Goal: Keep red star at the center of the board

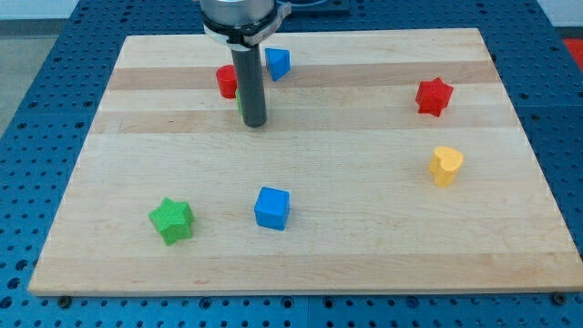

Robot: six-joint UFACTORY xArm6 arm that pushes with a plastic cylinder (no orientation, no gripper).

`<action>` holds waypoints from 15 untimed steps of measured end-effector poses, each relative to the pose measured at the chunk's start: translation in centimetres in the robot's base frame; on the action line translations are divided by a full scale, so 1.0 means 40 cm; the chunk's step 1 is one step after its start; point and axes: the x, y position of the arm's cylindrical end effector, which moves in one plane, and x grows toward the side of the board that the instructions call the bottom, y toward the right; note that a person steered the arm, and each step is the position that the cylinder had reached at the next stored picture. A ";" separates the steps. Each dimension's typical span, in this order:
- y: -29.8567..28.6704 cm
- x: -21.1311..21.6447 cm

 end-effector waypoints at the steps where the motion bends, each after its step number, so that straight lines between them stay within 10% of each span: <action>1: -0.037 -0.010; 6: 0.484 0.074; 8: 0.935 -0.055; 15: 0.697 -0.116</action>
